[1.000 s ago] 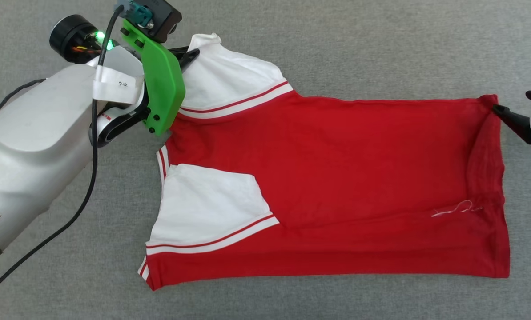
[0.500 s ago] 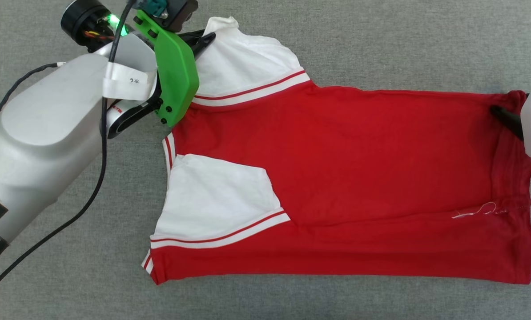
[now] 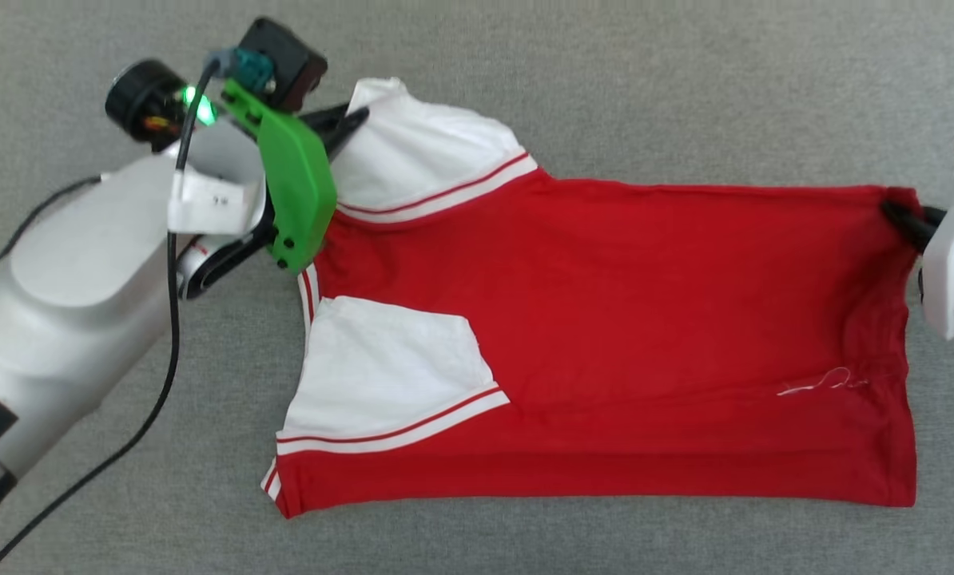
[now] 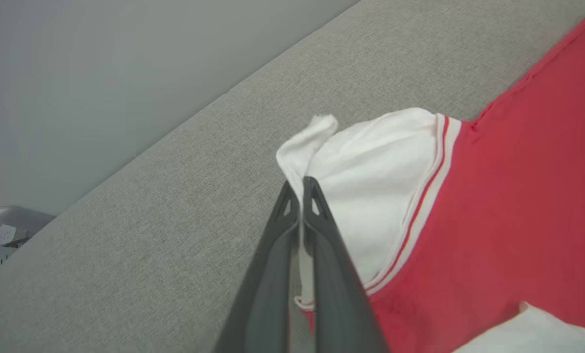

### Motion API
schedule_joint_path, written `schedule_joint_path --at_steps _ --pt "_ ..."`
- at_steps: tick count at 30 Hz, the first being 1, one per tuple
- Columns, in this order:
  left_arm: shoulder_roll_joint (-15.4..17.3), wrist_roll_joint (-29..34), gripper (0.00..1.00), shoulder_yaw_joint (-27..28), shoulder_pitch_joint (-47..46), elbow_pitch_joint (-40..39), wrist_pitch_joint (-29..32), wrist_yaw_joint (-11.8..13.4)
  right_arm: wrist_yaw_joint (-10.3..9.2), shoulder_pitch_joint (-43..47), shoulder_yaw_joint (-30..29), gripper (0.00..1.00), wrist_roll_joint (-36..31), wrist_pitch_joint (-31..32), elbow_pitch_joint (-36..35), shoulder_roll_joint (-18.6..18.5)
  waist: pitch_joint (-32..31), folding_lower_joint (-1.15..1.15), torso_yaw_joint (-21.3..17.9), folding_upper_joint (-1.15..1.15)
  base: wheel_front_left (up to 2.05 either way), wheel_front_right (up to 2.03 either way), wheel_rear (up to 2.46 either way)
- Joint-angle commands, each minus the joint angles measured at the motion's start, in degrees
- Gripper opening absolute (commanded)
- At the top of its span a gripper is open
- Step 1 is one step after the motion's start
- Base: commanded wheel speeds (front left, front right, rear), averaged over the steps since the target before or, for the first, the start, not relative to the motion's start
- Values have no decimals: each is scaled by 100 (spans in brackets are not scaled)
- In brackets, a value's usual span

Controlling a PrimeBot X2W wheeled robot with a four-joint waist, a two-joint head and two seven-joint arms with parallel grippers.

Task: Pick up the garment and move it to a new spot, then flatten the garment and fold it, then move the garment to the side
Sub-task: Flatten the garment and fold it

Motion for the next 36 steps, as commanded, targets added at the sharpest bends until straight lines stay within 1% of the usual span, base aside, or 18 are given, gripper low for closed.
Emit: schedule_joint_path --at_steps 1,5,10,14,19,26,30,32,33,34,35,36 --pt "90 -28 0 -4 217 -69 -69 50 -4 231 22 0 57 -161 -108 -53 -371 0 -57 0 0 0 0" --pt "290 -123 0 -8 705 -374 -262 213 -4 732 -46 0 68 -551 -420 -216 -677 0 -79 0 0 0 0" --pt "632 -239 0 -22 1378 -912 -382 513 -4 1387 -290 0 38 -852 -749 -326 -936 0 -111 0 0 0 0" --pt "814 -289 0 -38 1907 -1358 -390 759 -4 1946 -536 0 -63 -979 -949 -296 -1104 0 -94 0 0 0 0" --pt "918 -311 0 -60 2533 -1684 -219 882 -4 2693 -926 0 -151 -1089 -1152 -201 -1228 0 -46 0 0 0 0" --pt "1010 -481 0 -67 3268 -1754 -349 1072 -4 3630 -1410 0 -248 -1120 -1342 102 -1325 0 -47 0 0 0 0" --pt "952 -586 0 -68 3515 -1586 -417 1102 -4 3916 -1555 0 -295 -1083 -1277 284 -1303 0 -44 0 0 0 0" --pt "886 -640 0 -65 3596 -1451 -468 1086 -4 3992 -1593 0 -271 -1096 -1197 400 -1280 0 -35 0 0 0 0" --pt "791 -601 0 -67 3652 -1234 -525 1044 -4 4018 -1660 0 -341 -1219 -1049 507 -1265 0 -22 0 0 0 0" --pt "769 -560 0 -64 3650 -1177 -583 1066 -4 4019 -1690 15 -348 -1267 -1024 536 -1266 0 -19 0 0 0 0" --pt "738 -508 38 -51 3647 -1116 -675 1112 -4 4015 -1730 100 -359 -1329 -1016 562 -1274 0 -14 0 0 0 0" --pt "715 -461 100 -30 3641 -1081 -773 1152 -4 4013 -1763 100 -353 -1375 -1029 581 -1287 0 -13 0 0 0 0"
